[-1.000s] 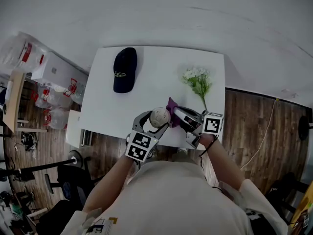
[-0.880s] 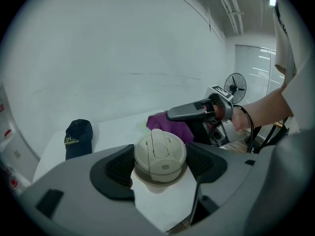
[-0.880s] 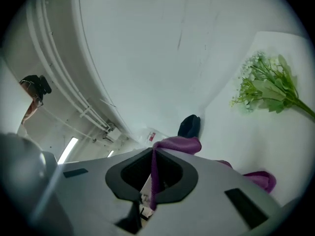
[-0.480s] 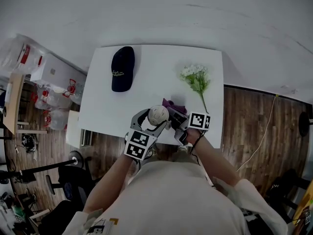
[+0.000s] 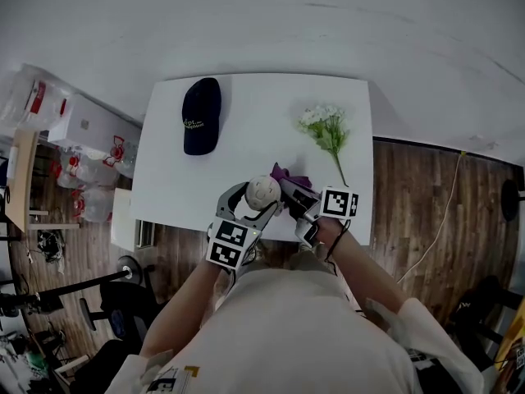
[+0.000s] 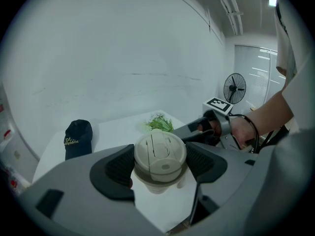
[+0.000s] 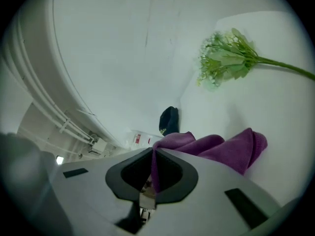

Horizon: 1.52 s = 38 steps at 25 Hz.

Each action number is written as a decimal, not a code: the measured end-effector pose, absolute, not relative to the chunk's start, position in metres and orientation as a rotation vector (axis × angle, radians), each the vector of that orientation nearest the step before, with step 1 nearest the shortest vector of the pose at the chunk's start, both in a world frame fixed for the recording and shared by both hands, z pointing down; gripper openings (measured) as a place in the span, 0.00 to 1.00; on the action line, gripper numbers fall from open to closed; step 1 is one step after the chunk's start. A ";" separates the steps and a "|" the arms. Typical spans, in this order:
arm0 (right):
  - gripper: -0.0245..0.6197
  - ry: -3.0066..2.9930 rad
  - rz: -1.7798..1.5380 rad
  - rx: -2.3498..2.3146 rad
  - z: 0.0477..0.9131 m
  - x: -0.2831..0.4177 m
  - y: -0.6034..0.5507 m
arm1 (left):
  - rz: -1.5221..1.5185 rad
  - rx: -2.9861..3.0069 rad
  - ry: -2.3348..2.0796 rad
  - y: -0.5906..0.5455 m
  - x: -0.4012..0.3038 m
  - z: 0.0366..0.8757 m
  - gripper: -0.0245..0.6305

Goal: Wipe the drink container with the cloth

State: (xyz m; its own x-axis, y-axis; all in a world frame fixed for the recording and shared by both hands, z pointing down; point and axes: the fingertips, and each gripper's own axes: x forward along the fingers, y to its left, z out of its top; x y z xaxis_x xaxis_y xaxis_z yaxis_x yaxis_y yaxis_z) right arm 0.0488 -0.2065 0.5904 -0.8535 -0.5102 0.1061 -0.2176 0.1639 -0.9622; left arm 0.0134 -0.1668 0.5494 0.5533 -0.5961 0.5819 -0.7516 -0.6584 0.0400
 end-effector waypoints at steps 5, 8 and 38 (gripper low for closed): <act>0.10 2.120 -1.672 -0.669 0.550 0.057 -0.220 | 0.777 2.518 -1.114 -0.166 0.013 0.550 0.56; 0.10 2.063 -1.705 -0.690 0.560 0.055 -0.232 | 0.774 2.520 -1.116 -0.167 0.015 0.550 0.56; 0.10 1.851 -1.934 -0.699 0.585 0.057 -0.173 | 0.767 2.547 -1.101 -0.166 0.011 0.551 0.56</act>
